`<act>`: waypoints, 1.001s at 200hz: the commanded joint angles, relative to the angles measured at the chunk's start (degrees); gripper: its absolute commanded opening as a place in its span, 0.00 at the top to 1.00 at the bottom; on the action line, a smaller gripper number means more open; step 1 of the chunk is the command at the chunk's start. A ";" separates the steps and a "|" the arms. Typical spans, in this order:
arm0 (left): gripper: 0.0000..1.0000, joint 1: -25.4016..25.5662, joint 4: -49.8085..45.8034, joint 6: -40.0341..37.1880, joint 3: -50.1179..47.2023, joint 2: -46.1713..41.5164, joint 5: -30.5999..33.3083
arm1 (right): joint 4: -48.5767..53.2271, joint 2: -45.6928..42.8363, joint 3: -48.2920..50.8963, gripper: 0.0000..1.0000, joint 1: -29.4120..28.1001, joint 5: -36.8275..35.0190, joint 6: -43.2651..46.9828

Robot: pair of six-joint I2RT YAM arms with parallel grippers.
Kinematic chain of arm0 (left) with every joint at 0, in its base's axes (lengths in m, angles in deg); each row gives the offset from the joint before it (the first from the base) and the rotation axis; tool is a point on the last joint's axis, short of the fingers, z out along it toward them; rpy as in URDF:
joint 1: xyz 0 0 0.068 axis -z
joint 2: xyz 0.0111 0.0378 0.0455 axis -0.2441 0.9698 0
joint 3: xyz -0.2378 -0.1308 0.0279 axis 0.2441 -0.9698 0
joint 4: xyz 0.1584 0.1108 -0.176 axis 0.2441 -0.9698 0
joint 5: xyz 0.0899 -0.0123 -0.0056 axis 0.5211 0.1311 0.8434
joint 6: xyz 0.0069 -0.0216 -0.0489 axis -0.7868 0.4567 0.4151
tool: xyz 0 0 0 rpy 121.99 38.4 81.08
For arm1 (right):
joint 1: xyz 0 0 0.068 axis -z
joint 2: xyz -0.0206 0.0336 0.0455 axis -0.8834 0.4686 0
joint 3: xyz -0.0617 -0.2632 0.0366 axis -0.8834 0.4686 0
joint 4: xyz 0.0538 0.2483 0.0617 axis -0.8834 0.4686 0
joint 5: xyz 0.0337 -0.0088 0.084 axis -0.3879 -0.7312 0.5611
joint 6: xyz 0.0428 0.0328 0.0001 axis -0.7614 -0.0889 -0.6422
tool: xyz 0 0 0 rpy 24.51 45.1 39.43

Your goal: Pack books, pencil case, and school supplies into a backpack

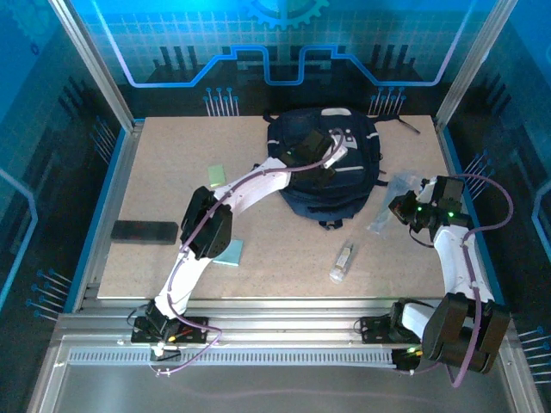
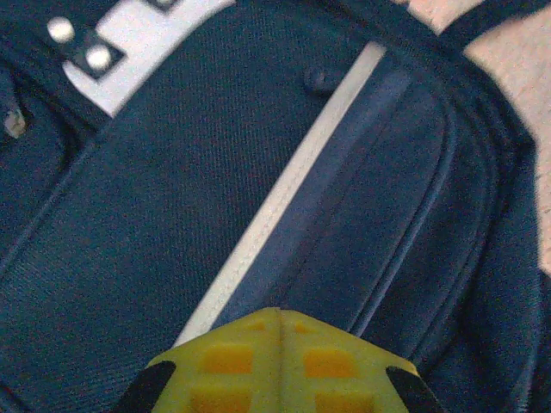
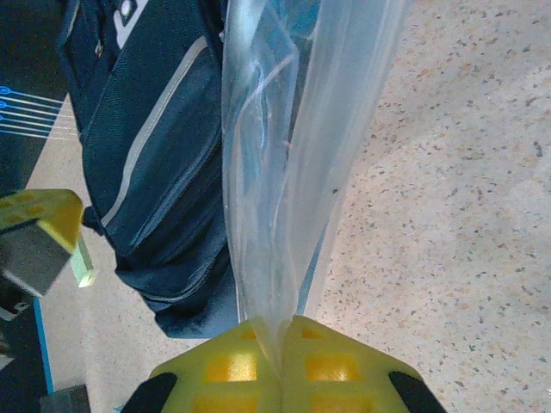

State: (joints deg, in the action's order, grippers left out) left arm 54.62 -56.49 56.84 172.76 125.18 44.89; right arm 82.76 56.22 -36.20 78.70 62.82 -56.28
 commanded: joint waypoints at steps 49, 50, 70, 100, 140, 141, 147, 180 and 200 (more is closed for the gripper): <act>0.29 -0.54 -1.47 -5.97 1.82 1.76 -11.61 | -0.19 0.80 -1.64 1.00 0.77 3.89 1.77; 0.29 -0.52 -1.51 -6.02 1.94 1.92 -11.75 | -0.16 0.83 -1.66 1.00 0.77 3.89 1.82; 0.27 -0.94 -2.54 -6.75 4.02 5.31 -12.95 | 0.22 0.74 -1.83 1.00 0.82 3.89 1.95; 0.26 -2.51 -4.58 -7.15 6.94 10.43 -14.22 | 0.46 0.91 -2.03 1.00 0.84 3.97 1.95; 0.22 -3.77 -11.39 -6.06 14.05 18.85 -10.51 | 1.51 1.20 -3.65 1.00 0.76 3.74 2.17; 0.22 -3.76 -11.47 -6.02 14.29 19.04 -10.32 | 1.57 1.16 -3.67 1.00 0.80 3.77 2.15; 0.22 -3.75 -12.82 -5.46 15.68 20.28 -9.52 | 1.70 1.17 -3.88 1.00 0.76 3.71 2.13; 0.91 -3.90 -20.98 -3.57 24.00 25.80 -10.34 | 2.29 0.96 -4.90 1.00 0.78 3.81 1.95; 1.00 -3.85 -19.13 -2.96 20.96 24.01 -10.45 | 2.77 0.90 -5.44 1.00 0.77 3.89 2.04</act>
State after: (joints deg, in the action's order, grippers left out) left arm 51.60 -68.84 51.42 196.47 145.64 32.28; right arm 84.09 57.29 -39.30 78.74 65.31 -55.14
